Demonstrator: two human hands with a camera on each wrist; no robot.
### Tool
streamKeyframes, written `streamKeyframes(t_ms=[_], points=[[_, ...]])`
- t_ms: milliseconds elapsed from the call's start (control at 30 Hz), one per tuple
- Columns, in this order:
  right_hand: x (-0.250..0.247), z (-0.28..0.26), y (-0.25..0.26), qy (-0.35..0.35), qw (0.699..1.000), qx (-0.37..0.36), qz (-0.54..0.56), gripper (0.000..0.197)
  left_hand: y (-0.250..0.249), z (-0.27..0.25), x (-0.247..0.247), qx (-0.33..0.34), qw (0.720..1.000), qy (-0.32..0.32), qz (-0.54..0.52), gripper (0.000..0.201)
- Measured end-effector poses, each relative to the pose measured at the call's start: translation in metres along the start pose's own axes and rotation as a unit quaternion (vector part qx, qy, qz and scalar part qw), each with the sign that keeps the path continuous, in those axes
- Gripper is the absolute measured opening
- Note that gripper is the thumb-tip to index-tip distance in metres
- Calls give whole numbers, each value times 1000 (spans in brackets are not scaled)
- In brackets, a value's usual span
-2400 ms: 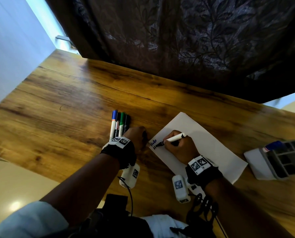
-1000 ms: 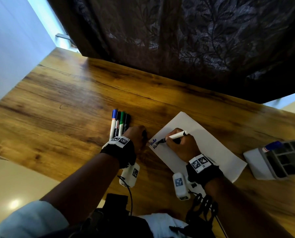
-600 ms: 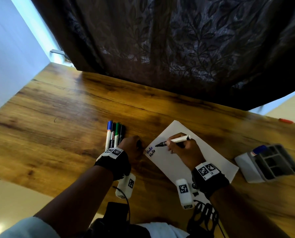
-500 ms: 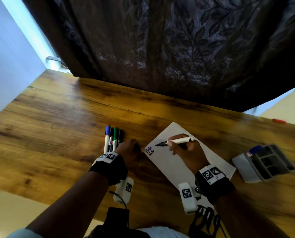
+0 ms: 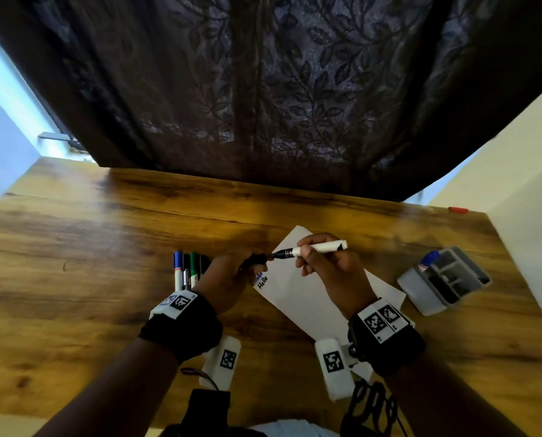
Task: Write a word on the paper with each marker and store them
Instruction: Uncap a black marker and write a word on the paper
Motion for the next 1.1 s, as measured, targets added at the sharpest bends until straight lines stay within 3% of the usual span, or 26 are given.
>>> streamKeyframes(t_ms=[167,467,700,867,1033,1100], points=[[-2,-9,-5,-22,999,13,-20,12,-3,2,2,15,1000,9,12,21],[-5,-22,-3,-24,997,7,-78,13,-16,3,18,56,993,94,39,25],[-33,-25,0,-78,997,13,-3,19,-42,18,31,69,994,82,28,24],[-58,-27,13,-103,994,-1,-26,22,-64,26,54,59,996,73,5,20],[-93,-27,15,-74,994,73,-12,20,-85,34,72,56,994,86,39,19],[-119,-32,10,-132,981,91,-113,42,-96,37,74,70,992,70,77,17]])
Point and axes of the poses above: each hand's wrist, its own z-axis towards the middle knuckle, its own x-axis out of the palm, y = z × x, the point moved 5 cm from there along z, towards the middle knuckle, and after that the axes turned 10 degrees about z, right-handed, at the moved point
